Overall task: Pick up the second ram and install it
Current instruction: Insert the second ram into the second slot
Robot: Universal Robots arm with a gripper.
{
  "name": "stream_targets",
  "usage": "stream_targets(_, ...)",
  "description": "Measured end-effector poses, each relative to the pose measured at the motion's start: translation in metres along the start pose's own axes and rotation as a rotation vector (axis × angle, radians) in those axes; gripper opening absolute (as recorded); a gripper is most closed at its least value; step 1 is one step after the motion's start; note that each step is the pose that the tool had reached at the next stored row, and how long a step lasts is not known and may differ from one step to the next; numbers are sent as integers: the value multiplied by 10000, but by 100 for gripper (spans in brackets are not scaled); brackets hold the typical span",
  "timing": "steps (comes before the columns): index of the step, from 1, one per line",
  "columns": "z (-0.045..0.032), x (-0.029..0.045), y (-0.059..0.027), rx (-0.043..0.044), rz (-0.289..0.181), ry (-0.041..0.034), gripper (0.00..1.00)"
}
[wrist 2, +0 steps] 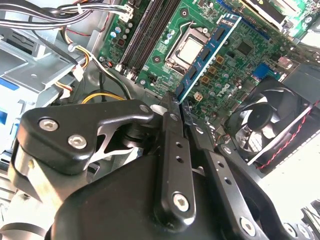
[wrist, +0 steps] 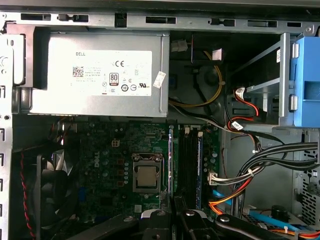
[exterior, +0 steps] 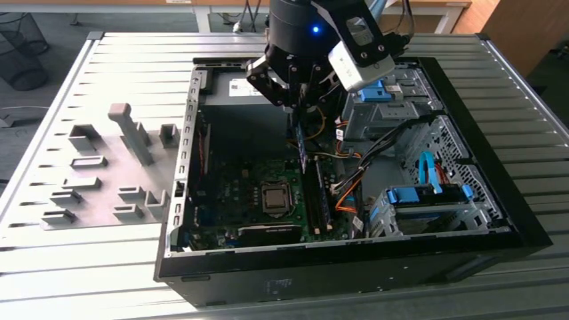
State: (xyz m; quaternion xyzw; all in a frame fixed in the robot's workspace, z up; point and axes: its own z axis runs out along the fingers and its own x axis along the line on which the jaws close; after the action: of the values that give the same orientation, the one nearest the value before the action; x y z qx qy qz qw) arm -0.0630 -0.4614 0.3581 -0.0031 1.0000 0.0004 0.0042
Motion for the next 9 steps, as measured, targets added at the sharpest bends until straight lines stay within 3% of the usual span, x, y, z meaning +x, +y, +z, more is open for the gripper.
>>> stream_targets(4,1,0,0,0,0,0,14)
stream_targets(6,49,0,0,0,0,0,14)
stream_targets(9,55,0,0,0,0,0,14)
